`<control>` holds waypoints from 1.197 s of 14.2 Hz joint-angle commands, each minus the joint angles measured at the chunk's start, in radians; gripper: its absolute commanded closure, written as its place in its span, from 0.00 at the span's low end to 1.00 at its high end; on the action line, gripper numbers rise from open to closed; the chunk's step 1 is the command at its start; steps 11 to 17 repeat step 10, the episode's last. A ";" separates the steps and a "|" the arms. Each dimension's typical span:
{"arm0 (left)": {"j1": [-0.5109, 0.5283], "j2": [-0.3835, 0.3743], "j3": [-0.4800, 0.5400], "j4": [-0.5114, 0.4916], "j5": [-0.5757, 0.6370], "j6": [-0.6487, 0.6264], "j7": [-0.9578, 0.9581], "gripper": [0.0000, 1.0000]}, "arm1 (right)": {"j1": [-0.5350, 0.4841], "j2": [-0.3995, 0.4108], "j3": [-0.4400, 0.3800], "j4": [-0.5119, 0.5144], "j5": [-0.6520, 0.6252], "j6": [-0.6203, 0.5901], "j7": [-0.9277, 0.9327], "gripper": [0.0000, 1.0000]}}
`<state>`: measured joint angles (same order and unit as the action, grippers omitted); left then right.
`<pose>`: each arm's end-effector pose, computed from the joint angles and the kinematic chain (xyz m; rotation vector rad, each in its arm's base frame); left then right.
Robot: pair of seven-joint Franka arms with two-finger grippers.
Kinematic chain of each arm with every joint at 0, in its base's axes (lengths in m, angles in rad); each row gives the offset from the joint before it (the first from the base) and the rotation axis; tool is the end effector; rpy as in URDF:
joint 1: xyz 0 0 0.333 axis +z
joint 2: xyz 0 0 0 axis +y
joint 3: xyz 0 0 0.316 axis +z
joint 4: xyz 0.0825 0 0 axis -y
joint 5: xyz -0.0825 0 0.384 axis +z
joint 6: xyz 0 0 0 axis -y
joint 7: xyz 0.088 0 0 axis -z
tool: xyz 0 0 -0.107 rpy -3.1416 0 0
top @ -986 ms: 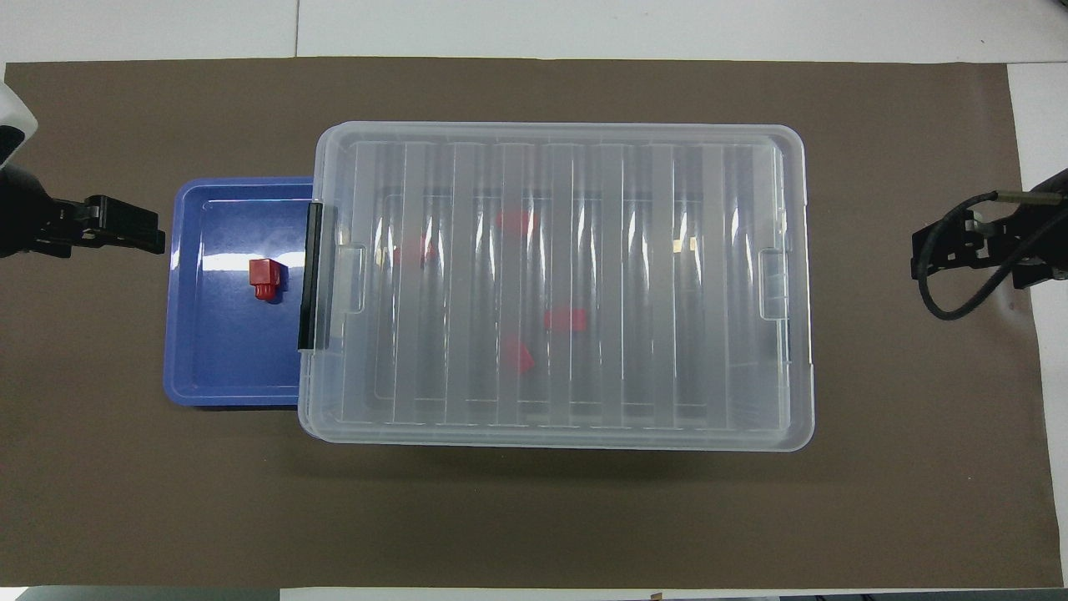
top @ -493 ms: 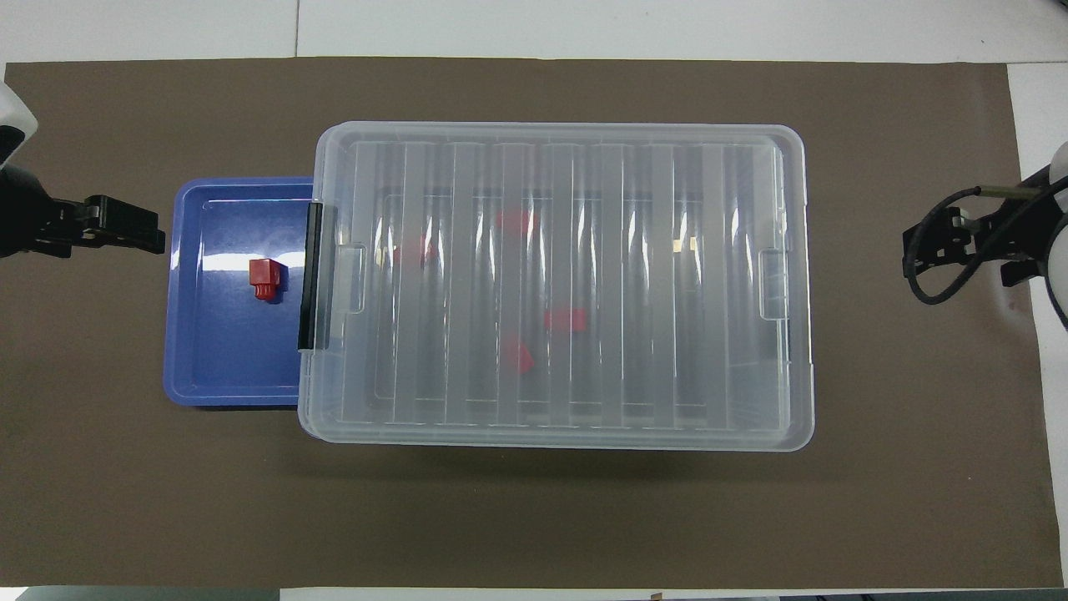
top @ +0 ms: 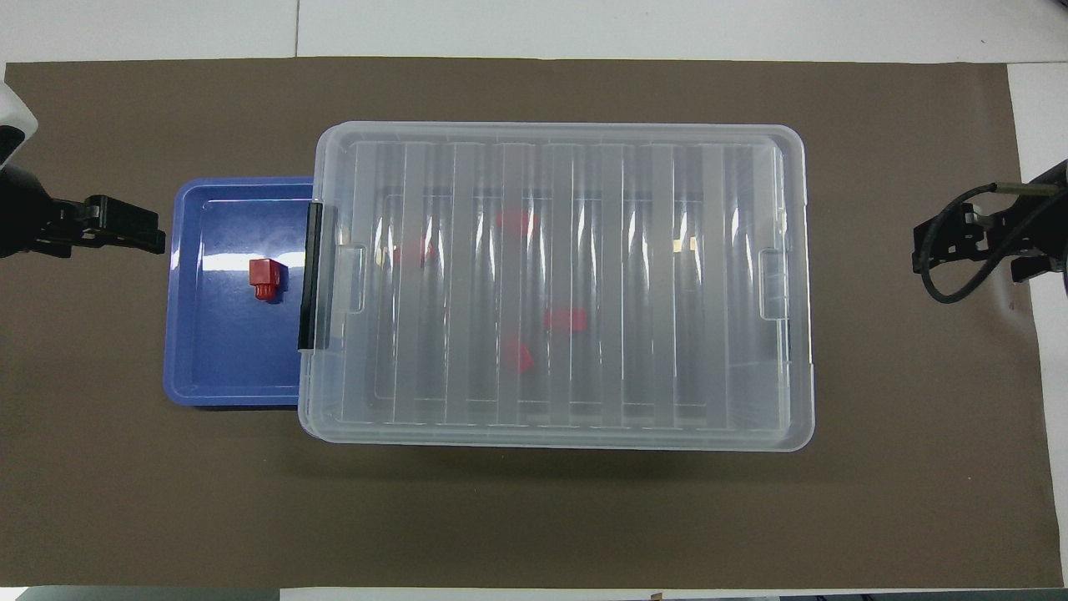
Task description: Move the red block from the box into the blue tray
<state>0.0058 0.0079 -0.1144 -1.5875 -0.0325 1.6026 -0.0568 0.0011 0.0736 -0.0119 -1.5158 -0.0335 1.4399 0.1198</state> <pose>0.5560 -0.0638 0.6151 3.1067 -0.0790 0.0069 0.5620 -0.0098 0.5986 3.0840 -0.2046 -0.2282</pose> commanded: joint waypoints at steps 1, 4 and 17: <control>0.006 -0.026 0.002 -0.023 -0.018 0.002 0.012 0.00 | -0.013 -0.009 -0.002 -0.015 0.007 0.017 -0.020 0.00; 0.005 -0.026 0.002 -0.023 -0.018 0.002 0.012 0.00 | -0.012 -0.008 -0.002 -0.014 0.006 0.057 -0.025 0.00; 0.005 -0.026 0.002 -0.023 -0.018 0.002 0.014 0.00 | -0.012 -0.009 0.000 -0.014 0.006 0.059 -0.028 0.00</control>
